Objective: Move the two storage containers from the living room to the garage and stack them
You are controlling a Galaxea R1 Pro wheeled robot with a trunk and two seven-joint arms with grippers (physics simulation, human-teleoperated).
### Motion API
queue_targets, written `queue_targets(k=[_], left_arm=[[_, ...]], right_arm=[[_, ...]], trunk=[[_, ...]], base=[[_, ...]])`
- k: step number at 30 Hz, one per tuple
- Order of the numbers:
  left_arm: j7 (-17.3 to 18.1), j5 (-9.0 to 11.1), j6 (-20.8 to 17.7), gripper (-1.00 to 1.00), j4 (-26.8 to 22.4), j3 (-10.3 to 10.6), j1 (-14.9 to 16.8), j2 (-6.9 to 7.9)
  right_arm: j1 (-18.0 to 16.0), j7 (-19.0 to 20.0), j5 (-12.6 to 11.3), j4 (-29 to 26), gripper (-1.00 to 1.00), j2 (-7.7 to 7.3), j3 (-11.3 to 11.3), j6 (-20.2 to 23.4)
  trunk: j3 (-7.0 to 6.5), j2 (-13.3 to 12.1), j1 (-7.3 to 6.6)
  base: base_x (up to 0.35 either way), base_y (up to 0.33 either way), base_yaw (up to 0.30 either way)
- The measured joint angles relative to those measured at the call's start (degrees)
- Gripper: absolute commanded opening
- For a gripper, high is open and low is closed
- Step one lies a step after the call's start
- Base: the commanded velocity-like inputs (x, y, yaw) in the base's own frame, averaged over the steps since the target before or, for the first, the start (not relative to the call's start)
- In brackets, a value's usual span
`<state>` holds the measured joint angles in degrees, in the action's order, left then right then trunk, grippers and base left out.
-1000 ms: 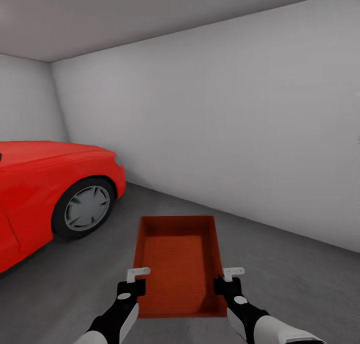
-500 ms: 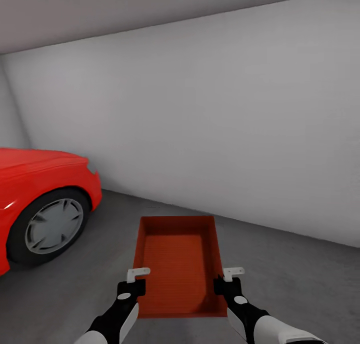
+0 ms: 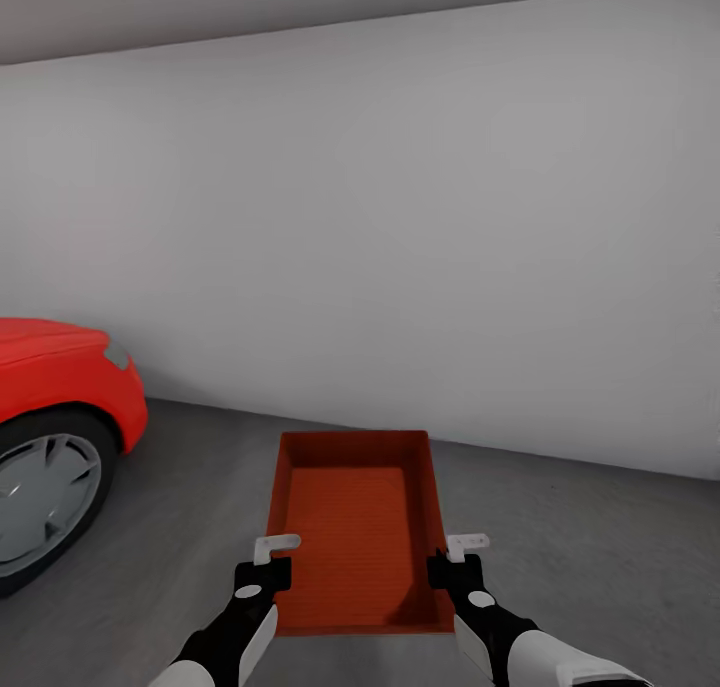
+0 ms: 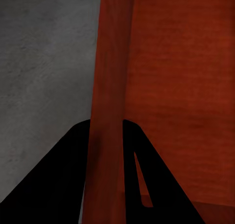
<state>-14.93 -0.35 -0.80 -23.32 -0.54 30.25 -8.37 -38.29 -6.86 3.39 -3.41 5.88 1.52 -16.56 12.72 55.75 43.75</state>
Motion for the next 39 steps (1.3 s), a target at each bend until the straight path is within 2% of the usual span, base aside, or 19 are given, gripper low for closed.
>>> queue_targets(k=[18, 39], left_arm=[[0.00, 0.02, 0.06, -1.00, 0.00, -0.02, -0.03, 0.00], [-0.01, 0.02, 0.06, -1.00, 0.02, -0.05, -0.04, 0.00]], right_arm=[[0.00, 0.00, 0.01, 0.00, -1.00, 0.00, 0.03, -0.02], [-0.01, 0.00, 0.00, 0.01, -1.00, 0.01, 0.05, 0.02]], trunk=[[0.00, 0.00, 0.00], [0.00, 0.01, 0.00]], base=[[0.322, 0.147, -0.271], [0.322, 0.097, -0.012]])
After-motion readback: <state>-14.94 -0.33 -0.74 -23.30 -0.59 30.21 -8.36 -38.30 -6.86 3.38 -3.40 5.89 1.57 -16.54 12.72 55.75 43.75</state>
